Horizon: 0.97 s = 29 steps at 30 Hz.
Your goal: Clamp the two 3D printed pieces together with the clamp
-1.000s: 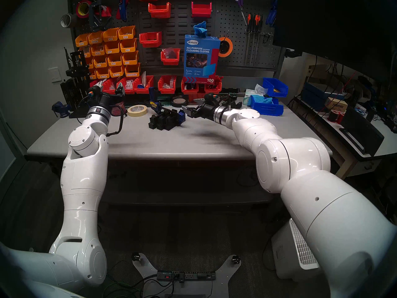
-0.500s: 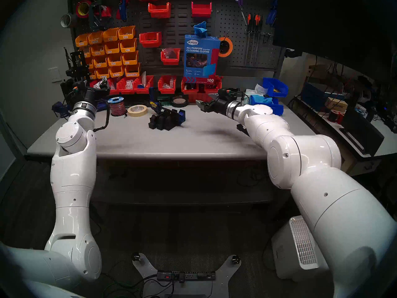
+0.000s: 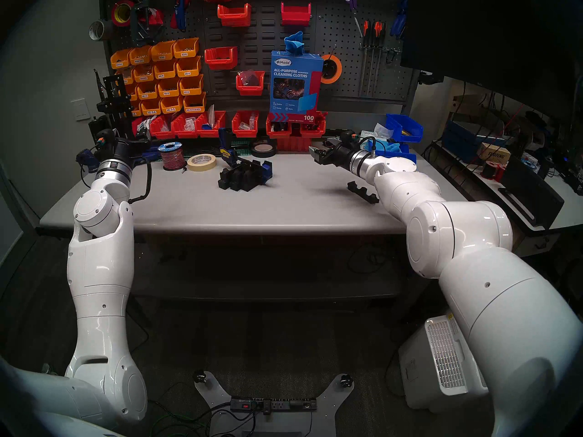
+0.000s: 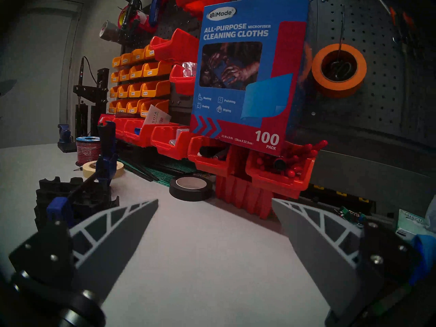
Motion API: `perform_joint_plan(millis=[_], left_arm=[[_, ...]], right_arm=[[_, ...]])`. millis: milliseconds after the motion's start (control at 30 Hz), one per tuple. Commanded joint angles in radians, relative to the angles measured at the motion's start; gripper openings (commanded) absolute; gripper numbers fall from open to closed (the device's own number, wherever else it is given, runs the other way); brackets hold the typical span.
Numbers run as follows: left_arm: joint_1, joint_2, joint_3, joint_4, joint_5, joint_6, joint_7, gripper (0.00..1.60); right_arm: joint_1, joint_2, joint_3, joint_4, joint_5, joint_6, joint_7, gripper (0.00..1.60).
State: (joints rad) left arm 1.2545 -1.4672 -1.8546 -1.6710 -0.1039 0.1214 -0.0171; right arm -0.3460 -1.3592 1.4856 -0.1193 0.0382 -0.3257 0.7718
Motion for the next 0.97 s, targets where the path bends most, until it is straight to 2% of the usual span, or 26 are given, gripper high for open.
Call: perform_joint_plan(millis=[0,933], left_arm=[[-0.005,-0.001,0.000,-0.065,-0.007,0.010,-0.002,1.60],[0.009,0.004,0.002,-0.093,-0.024,0.053,0.003,1.60]], right_arm=[[0.033,0.006,-0.005,-0.025,-0.009,-0.016,-0.037,1.60],[0.033,0.002,-0.007,-0.025,-0.034,-0.014,-0.076,1.60]])
